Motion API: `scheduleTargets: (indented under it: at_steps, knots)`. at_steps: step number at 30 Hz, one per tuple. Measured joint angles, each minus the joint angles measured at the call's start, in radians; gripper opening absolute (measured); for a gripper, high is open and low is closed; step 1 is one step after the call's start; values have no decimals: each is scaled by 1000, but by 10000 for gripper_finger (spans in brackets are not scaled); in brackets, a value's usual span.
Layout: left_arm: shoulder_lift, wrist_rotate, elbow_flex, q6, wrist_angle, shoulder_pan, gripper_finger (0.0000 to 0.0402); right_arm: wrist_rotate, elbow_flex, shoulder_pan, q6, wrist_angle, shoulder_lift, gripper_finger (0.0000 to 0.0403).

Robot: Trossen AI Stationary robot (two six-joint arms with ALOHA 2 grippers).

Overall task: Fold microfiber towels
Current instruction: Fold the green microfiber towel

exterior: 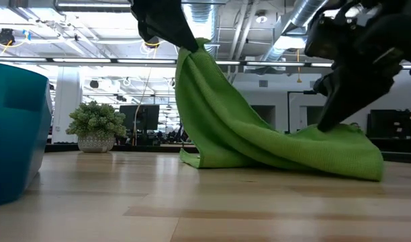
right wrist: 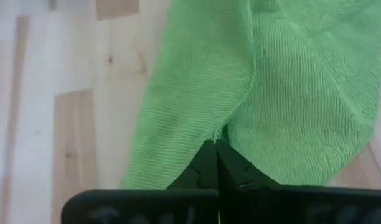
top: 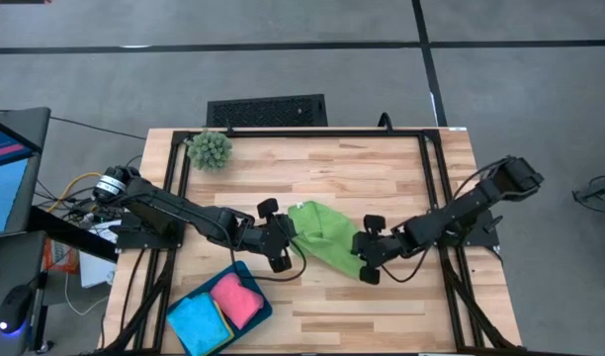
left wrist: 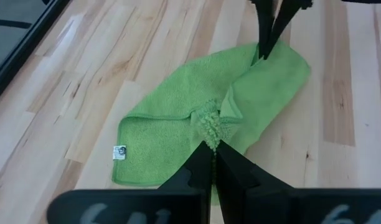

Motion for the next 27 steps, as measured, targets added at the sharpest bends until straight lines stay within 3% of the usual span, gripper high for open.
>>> scheduleTargets:
  at_steps: [5,10,17,22,27]
  knots:
    - [-1,-1,24,-15,-1,2,1,28,31,-6,28,-99,-73,3]
    - [-33,-25,111,30,-15,28,1,161,144,-51,19,-355,-196,2]
    - [-55,-81,241,232,-200,169,1,406,343,-214,-116,-626,-328,1]
    - [-55,-80,291,449,-213,328,1,510,458,-401,-311,-631,-351,1]
    - [-55,-82,337,682,-126,483,1,532,502,-596,-484,-467,-334,0]
